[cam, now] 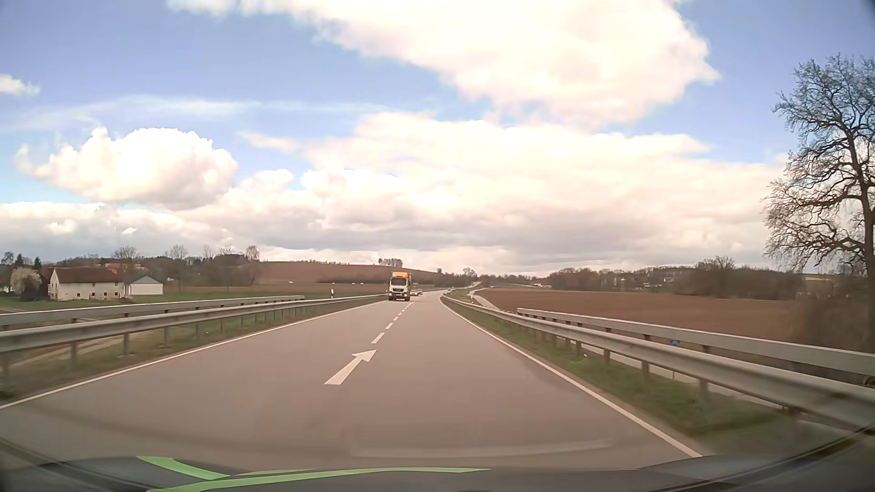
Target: Follow the waypoints while adhering to traffic rules and regulations
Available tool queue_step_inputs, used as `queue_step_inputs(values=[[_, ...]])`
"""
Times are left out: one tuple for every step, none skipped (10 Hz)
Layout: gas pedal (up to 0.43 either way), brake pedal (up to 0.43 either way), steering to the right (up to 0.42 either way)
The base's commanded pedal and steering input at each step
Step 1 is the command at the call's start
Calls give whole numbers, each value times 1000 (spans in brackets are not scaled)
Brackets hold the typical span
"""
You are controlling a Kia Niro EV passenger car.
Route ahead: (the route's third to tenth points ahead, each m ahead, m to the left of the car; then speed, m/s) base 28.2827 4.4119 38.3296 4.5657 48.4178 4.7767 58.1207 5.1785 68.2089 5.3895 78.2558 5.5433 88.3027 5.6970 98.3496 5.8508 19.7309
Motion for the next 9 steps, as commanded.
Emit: queue_step_inputs(values=[[177,0,-9],[177,0,-8],[177,0,-6],[177,0,-5],[177,0,-5],[177,0,-5],[177,0,-5],[177,0,-5],[177,0,-2]])
